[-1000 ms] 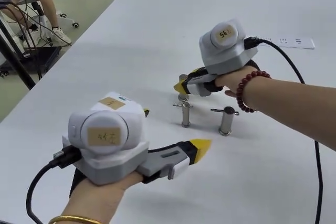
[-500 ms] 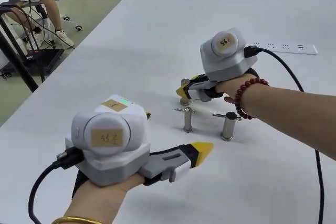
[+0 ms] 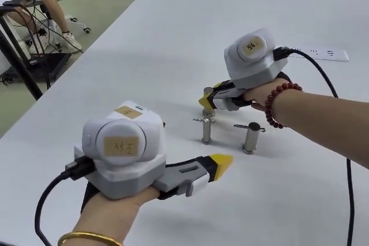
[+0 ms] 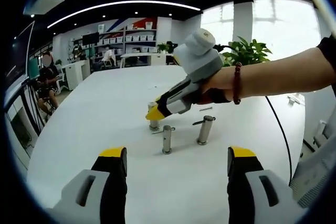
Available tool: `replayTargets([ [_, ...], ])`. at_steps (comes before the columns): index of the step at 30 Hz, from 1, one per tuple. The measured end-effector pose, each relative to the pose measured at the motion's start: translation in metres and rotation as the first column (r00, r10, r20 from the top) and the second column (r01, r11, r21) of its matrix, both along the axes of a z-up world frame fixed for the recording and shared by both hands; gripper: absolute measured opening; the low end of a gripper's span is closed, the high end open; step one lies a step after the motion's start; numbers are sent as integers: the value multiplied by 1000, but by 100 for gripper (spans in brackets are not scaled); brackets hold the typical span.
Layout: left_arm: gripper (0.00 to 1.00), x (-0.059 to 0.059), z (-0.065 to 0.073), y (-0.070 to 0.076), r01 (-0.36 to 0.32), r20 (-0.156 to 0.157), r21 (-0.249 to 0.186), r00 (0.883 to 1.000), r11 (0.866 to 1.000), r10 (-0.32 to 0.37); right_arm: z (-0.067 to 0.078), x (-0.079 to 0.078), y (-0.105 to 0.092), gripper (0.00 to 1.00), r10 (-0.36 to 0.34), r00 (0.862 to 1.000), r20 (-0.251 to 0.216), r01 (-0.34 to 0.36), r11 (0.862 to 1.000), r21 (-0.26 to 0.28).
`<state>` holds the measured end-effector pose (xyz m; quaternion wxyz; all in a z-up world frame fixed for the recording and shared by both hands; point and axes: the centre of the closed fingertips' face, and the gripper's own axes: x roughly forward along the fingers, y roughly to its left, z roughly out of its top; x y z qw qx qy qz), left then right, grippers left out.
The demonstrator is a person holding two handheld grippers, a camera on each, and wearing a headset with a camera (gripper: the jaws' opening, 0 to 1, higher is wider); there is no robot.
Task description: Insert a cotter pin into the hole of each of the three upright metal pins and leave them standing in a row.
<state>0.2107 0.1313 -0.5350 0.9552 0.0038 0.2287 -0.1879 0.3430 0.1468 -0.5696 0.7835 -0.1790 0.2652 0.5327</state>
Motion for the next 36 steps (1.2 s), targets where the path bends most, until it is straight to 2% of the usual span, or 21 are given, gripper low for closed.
replayTargets([
  [4,77,1,2,-1,5,10,0,1000,1000,-5,4,0,-16,8,1,1000,9,-1,1000,-22],
  [14,77,2,3,-5,18,15,4,1000,1000,-18,-3,6,-61,8,-29,1000,-6,29,998,-59],
  [19,78,2,1,-5,20,4,0,1000,1000,-20,-5,6,-83,8,-58,998,-11,57,995,-77],
  [26,81,2,2,-7,32,8,4,999,999,-32,-3,-9,-110,8,-100,995,-16,98,991,-88],
  [30,82,2,5,-10,43,16,-20,999,999,-43,-2,-17,-124,8,-116,993,-22,114,989,-90],
  [36,86,1,6,-13,64,13,-15,998,998,-64,0,-27,-141,8,-132,991,-24,129,987,-95],
])
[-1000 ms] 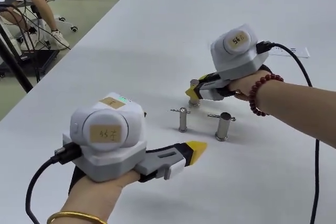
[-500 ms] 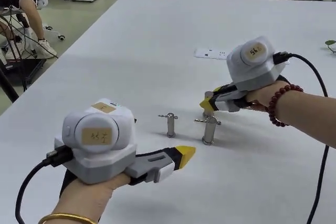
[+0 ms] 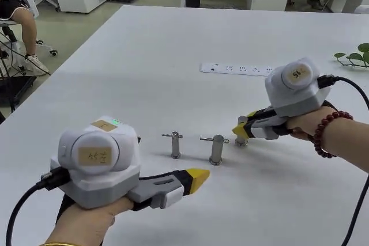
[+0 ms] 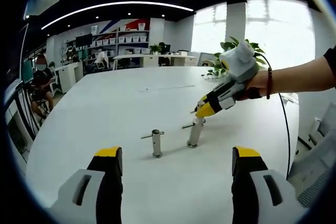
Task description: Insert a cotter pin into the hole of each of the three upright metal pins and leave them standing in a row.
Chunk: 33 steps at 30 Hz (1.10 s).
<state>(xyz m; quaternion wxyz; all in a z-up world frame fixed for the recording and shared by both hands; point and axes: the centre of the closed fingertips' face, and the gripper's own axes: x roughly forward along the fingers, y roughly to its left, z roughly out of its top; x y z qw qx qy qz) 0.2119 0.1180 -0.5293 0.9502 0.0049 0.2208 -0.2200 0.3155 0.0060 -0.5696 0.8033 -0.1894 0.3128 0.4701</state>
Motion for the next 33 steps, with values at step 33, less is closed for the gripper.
replayTargets([
  [33,97,-7,-2,-12,49,-20,29,999,998,-48,7,-77,-2,8,168,986,14,-168,985,34],
])
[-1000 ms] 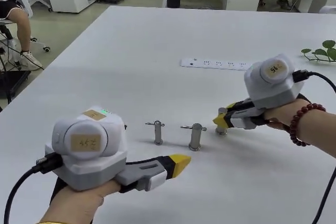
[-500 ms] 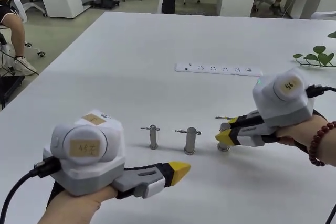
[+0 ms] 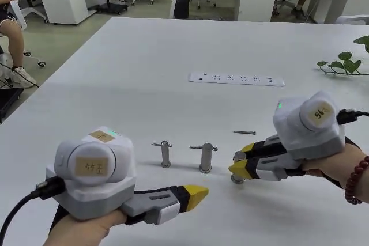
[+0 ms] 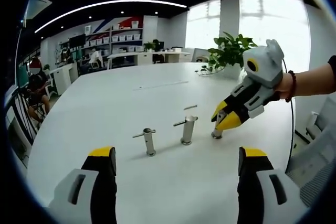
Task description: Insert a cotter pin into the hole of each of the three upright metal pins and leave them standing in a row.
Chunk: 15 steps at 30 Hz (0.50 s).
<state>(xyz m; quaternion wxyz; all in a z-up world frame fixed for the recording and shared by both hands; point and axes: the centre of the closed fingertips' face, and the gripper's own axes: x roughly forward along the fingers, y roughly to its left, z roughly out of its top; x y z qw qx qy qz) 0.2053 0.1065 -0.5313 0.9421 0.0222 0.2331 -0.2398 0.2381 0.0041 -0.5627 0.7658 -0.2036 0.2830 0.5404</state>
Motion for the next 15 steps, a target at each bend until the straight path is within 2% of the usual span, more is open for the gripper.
replayTargets([
  [5,97,-1,-1,0,2,-3,9,1000,1000,-2,-5,-9,6,8,1,1000,-15,-1,1000,11],
  [9,97,-1,-1,1,-1,-4,10,1000,1000,1,-8,-13,9,8,4,1000,-5,-4,1000,2],
  [15,96,-1,-3,1,2,-7,16,1000,1000,-2,-10,-14,12,8,-36,999,-24,37,999,26],
])
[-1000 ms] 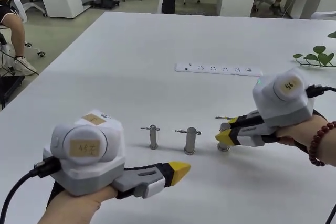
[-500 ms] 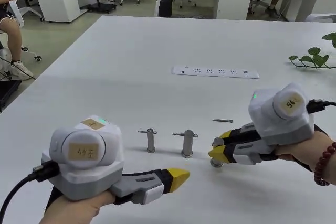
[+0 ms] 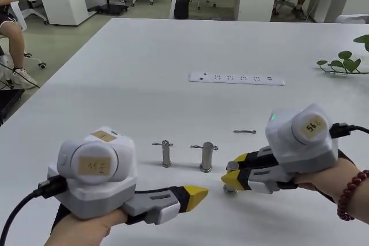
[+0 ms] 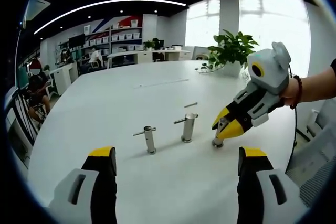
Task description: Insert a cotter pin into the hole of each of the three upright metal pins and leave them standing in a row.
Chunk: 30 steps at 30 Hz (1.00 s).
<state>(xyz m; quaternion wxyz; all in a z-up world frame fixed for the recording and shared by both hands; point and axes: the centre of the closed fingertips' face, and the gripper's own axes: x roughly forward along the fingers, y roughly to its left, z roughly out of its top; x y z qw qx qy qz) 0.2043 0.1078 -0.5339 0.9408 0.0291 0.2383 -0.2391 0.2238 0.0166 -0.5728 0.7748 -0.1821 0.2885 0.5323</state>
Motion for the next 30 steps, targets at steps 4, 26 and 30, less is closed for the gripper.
replayTargets([
  [4,95,0,0,0,-2,-3,-3,1000,1000,2,-3,-2,2,9,-11,1000,0,11,1000,0],
  [26,94,-2,-2,0,2,-12,1,1000,1000,-2,-5,-10,6,9,-23,999,26,23,1000,-4],
  [30,94,-2,-1,0,1,-7,-9,1000,1000,-1,-5,-10,7,9,-22,999,40,22,1000,-10],
])
